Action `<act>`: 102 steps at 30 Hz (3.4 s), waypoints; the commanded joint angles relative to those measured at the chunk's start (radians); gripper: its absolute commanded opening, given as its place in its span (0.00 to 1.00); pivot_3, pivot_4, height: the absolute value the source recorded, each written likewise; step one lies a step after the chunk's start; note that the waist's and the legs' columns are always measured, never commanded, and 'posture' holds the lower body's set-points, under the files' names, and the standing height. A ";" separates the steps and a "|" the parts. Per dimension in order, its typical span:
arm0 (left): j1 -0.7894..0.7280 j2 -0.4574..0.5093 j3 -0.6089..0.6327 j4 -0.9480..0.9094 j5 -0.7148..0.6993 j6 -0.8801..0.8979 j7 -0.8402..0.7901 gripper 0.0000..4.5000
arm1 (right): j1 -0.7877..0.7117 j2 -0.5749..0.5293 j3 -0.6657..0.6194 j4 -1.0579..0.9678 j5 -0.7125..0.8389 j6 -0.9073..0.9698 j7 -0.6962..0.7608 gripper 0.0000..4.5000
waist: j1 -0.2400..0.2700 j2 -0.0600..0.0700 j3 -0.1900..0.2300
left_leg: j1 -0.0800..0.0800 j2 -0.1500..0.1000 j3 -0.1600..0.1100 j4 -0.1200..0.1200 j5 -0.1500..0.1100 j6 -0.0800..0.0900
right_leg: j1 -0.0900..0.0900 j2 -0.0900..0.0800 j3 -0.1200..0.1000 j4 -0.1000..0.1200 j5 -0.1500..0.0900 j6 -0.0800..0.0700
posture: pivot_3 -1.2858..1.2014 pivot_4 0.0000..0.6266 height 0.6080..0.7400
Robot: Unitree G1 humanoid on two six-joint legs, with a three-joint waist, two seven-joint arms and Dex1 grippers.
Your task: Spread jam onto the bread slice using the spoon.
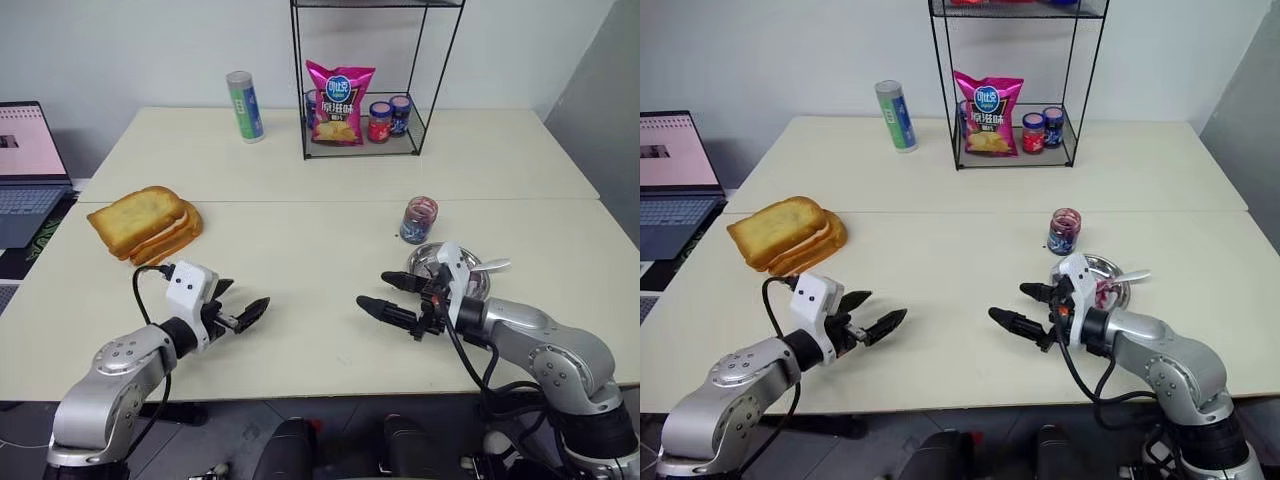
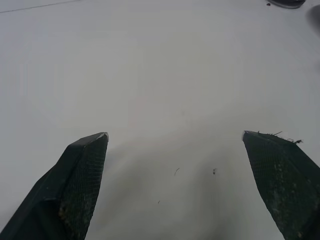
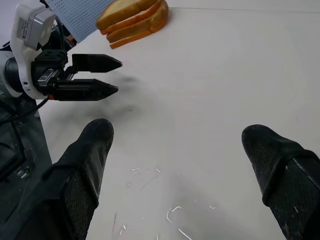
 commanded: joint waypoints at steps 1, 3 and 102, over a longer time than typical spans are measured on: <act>0.006 0.012 0.004 -0.027 -0.018 0.002 -0.025 1.00 | -0.005 0.013 -0.024 -0.024 0.019 -0.010 0.002 1.00 | 0.000 0.000 0.000 | 0.000 0.000 0.000 0.000 0.000 0.000 | 0.000 0.000 0.000 0.000 0.000 0.000 | 0.52 0.24 1.00; 0.005 0.007 0.003 -0.028 -0.025 0.009 -0.032 1.00 | 0.009 0.008 -0.024 -0.031 0.015 -0.012 0.011 1.00 | 0.000 0.000 0.000 | 0.000 0.000 0.000 -0.001 0.000 0.000 | 0.000 0.000 0.000 0.000 0.000 0.000 | 0.52 0.24 1.00; -0.436 0.121 0.321 0.785 0.123 -0.281 0.159 0.00 | -0.329 0.252 0.127 0.210 -0.126 -0.091 0.091 1.00 | 0.000 -0.009 0.000 | -0.001 0.000 -0.002 -0.003 -0.004 -0.004 | -0.004 -0.001 -0.001 0.003 0.004 0.002 | 0.52 0.24 1.00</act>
